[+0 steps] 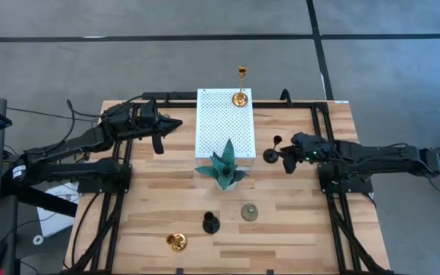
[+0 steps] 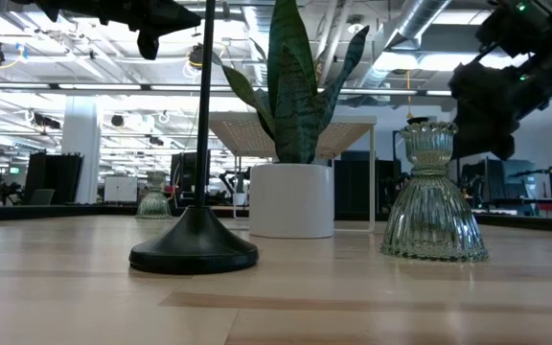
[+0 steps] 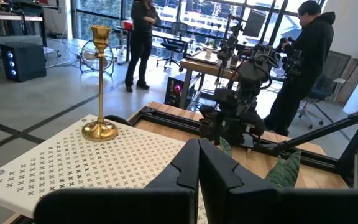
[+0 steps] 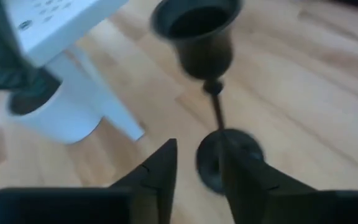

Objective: Pick & Place candle stick holders
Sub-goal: Put the top black candle holder on the shelf

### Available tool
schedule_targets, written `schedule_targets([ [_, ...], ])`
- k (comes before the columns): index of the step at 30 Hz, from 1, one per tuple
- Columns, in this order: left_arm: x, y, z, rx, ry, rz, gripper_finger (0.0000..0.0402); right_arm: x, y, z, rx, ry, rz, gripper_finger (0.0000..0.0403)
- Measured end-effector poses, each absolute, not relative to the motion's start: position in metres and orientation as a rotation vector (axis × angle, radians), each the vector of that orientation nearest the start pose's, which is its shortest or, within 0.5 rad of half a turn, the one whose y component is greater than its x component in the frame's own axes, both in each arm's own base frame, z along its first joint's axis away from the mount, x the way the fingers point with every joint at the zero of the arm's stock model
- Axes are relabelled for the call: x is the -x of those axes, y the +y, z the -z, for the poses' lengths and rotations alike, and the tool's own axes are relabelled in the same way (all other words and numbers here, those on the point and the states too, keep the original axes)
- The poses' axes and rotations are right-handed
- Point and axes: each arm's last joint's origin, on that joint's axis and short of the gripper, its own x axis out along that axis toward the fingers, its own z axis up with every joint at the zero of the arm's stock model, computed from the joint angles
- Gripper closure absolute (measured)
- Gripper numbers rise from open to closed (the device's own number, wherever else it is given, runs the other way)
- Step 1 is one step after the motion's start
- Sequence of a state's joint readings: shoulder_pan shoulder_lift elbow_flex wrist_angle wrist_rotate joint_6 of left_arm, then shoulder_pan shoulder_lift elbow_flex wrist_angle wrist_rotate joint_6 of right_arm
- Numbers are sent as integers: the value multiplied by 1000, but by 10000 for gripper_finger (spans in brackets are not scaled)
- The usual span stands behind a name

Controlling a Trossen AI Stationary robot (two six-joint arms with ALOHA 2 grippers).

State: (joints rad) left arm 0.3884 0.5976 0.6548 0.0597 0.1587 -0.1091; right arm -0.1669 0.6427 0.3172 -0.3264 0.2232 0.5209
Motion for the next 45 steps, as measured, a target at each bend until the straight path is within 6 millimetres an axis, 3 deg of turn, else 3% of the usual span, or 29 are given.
schedule_targets([
  [11,-130,48,-337,77,-125,-223,398,-141,-31,-174,-458,586,588,156],
  [17,-130,48,-337,77,-125,-223,398,-148,-33,-169,-451,604,608,133],
  [26,-130,48,-337,77,-125,-223,398,-162,-39,-163,-394,557,736,133],
  [35,-130,48,-337,77,-125,-223,398,-172,-41,-155,-392,567,739,141],
  [39,-130,48,-337,77,-125,-223,398,-177,-42,-152,-393,559,737,179],
  [45,-130,48,-337,77,-124,-223,398,-178,-42,-148,-391,578,738,280],
])
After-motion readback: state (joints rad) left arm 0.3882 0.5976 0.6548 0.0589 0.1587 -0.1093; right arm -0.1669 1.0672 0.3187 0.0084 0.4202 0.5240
